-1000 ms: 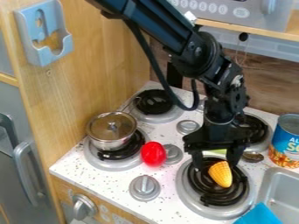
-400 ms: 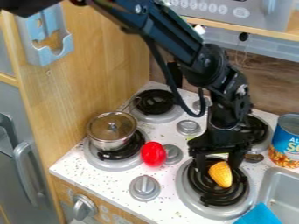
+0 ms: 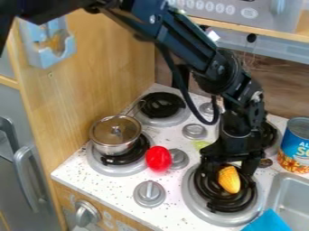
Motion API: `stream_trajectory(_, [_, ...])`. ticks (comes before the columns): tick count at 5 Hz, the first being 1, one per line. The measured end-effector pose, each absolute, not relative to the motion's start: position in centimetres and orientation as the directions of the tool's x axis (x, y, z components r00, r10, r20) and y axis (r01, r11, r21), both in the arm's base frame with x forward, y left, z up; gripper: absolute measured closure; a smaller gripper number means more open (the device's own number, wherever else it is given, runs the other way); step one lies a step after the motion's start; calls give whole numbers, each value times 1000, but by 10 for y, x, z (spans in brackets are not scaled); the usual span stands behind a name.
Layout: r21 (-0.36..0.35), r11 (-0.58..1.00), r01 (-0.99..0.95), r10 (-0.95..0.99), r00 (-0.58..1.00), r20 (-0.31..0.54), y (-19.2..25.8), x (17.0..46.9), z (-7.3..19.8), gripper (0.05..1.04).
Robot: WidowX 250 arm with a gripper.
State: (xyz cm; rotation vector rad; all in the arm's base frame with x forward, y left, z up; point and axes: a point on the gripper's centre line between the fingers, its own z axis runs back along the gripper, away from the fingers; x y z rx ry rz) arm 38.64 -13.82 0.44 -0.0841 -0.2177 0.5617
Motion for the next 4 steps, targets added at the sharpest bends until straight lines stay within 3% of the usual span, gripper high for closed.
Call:
stream_trajectory(1, [-132,833,-538,554,811,187,-137,387,2,371])
stream_trajectory(4, [-116,831,-544,556,804,212,-128,390,8,398])
